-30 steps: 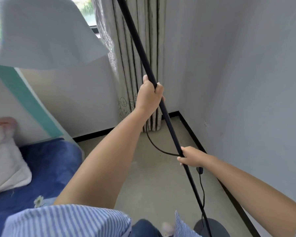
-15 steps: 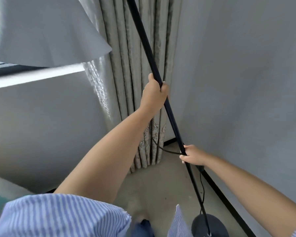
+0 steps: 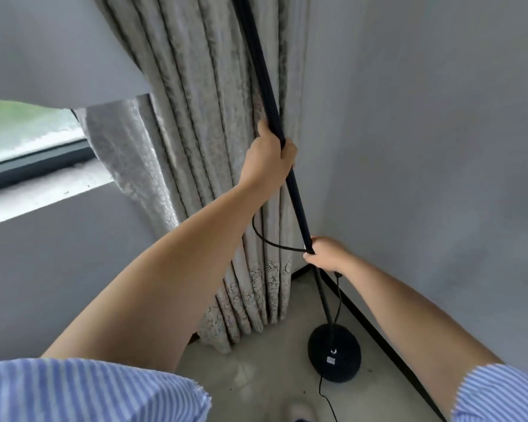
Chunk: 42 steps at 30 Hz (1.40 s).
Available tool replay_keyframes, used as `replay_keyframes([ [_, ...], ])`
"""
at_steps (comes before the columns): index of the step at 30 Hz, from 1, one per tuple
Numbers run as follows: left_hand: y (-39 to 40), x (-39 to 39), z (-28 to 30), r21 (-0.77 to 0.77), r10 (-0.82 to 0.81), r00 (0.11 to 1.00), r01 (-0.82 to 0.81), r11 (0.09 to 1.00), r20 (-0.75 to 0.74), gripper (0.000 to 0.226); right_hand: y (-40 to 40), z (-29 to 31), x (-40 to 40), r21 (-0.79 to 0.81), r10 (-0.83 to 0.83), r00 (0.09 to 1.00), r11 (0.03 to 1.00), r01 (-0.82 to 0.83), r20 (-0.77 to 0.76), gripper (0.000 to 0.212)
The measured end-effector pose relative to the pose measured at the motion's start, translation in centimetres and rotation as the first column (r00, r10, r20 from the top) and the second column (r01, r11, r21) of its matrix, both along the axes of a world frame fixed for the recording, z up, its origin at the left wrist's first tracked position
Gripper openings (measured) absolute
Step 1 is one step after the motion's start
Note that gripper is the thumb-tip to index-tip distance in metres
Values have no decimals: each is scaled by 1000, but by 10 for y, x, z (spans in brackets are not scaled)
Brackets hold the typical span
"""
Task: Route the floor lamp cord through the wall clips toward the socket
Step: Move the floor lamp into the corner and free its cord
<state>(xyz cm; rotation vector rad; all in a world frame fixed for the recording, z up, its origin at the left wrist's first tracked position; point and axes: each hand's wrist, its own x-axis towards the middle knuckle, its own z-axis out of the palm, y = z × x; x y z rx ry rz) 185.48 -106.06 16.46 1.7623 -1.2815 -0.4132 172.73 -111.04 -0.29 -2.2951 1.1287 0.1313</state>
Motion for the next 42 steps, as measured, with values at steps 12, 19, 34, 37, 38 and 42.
replay_keyframes([
  [12,-79,5,-21,81,117,984,-129,988,136,55,-105,-30,38,-86,49,998,995,-47,29,45],
  [19,-109,8,-32,71,150,971,-166,984,184,55,-136,-45,49,-137,60,998,989,-57,20,41],
  [34,-130,-34,-60,-22,114,988,-112,993,102,37,-120,-57,-34,118,-138,988,985,129,69,24],
  [37,-125,-39,-71,28,120,987,-124,992,111,38,-84,-56,-72,209,-222,973,956,204,66,23],
  [38,-120,-41,-79,78,113,985,-124,989,127,41,-70,-53,-83,227,-250,965,947,227,81,22],
  [42,-81,-56,-112,353,62,994,-89,932,85,59,-9,-33,-110,236,-319,935,931,278,157,26],
])
